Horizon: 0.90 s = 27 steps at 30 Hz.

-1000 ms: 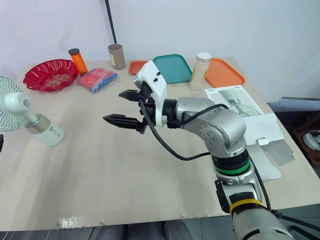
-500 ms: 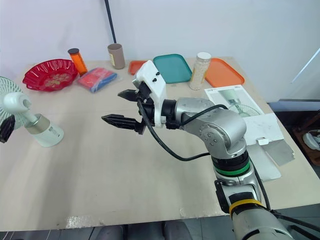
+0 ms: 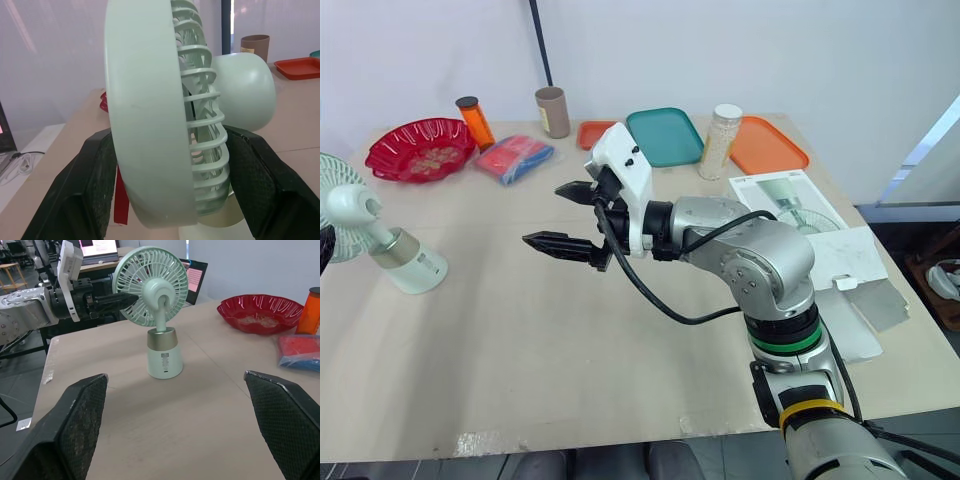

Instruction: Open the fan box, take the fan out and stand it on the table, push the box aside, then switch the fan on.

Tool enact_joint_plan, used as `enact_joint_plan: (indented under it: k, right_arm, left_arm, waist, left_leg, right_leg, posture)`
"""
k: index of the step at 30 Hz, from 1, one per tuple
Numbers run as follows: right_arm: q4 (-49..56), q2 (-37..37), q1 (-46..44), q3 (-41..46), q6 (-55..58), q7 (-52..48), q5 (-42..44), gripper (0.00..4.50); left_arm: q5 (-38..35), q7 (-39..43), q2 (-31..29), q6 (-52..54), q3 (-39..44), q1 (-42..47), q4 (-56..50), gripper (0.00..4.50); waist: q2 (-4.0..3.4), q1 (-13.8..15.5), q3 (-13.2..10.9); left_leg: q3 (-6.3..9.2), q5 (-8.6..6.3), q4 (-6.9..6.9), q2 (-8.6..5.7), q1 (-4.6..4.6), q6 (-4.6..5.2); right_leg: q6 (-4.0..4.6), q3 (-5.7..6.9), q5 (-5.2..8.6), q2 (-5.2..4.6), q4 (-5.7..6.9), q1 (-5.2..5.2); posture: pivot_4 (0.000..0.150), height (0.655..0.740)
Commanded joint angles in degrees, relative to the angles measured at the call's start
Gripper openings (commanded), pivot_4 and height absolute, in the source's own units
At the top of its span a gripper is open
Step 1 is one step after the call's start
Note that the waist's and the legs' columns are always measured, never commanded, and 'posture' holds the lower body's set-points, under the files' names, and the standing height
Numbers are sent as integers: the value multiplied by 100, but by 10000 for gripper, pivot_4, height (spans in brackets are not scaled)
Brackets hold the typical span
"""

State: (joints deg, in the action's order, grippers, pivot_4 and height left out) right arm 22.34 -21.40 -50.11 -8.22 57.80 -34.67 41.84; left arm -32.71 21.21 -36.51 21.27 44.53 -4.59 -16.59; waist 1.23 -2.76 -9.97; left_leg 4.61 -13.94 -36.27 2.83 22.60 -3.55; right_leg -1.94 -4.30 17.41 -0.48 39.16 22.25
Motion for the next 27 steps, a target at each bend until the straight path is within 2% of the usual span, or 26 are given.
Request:
enact_joint_plan:
  k: [1, 2, 6, 20, 27]
  right_arm:
    - [158, 31, -30, 114, -104, -21, 52, 45000]
    - [152, 35, -32, 100, -115, -22, 38, 45000]
    - [146, 42, -21, 102, -114, -18, 38, 45000]
    - [231, -19, 17, 151, -46, 67, 62, 45000]
    - [248, -36, 39, 144, -54, 90, 76, 45000]
  left_arm:
    - [-91, -16, -41, -23, 276, -76, -205, 32356]
    - [-82, -13, -43, -24, 279, -73, -177, 32356]
    - [-72, 7, -116, 41, 207, -25, -38, 22108]
    - [-31, 31, -116, 9, 46, 165, 96, 20332]
    - [-316, -22, -145, 289, -61, 297, -501, 20332]
  waist:
    - [0, 0, 0]
    - [-1, -1, 0]
    - [0, -1, 0]
    - [-1, 0, 0]
    - [0, 1, 0]
  left_leg:
    - [0, 0, 0, 0, 0, 0]
    - [0, 0, 0, 0, 0, 0]
    - [0, 0, 0, 0, 0, 0]
    - [1, 1, 0, 0, -1, -1]
    - [1, 1, 0, 0, 0, -1]
  right_leg:
    - [0, 0, 0, 0, 0, 0]
    - [0, 0, 0, 0, 0, 0]
    - [0, 0, 0, 0, 0, 0]
    - [0, 0, 0, 1, 0, 0]
    - [0, 0, 0, 1, 0, 0]
  posture:
    - [1500, 7400]
    - [1500, 7400]
    - [1500, 7400]
    - [1500, 7400]
    - [1500, 7400]
